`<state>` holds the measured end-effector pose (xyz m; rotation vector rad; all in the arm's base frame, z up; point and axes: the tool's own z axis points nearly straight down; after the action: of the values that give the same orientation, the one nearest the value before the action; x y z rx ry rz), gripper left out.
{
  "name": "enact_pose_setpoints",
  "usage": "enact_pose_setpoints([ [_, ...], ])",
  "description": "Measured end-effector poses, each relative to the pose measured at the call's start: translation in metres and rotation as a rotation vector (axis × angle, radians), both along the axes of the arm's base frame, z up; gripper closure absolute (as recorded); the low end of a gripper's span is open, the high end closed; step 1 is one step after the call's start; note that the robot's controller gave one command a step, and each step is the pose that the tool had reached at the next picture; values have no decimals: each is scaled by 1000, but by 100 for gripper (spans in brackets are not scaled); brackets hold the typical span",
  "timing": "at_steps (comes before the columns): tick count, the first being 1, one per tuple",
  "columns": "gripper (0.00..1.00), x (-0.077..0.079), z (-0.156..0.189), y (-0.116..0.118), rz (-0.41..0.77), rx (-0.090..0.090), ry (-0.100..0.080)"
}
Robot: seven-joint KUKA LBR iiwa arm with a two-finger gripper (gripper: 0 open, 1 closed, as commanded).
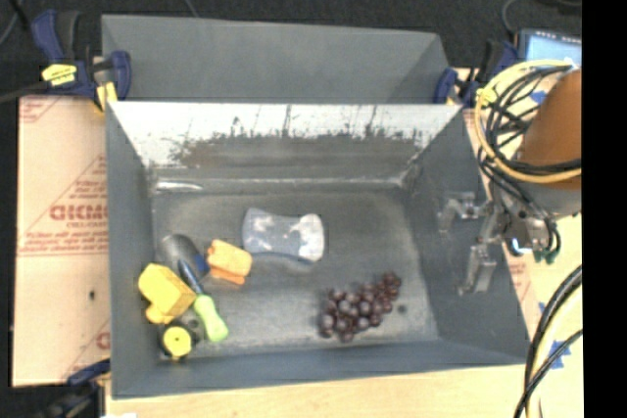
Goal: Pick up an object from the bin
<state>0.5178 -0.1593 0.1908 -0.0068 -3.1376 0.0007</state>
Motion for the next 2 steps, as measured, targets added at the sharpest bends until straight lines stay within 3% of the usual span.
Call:
enact_pose_setpoints([
  [1,0,2,4,1,4,-2,-8],
  [2,0,-2,-1,18,-64,-3,-8],
])
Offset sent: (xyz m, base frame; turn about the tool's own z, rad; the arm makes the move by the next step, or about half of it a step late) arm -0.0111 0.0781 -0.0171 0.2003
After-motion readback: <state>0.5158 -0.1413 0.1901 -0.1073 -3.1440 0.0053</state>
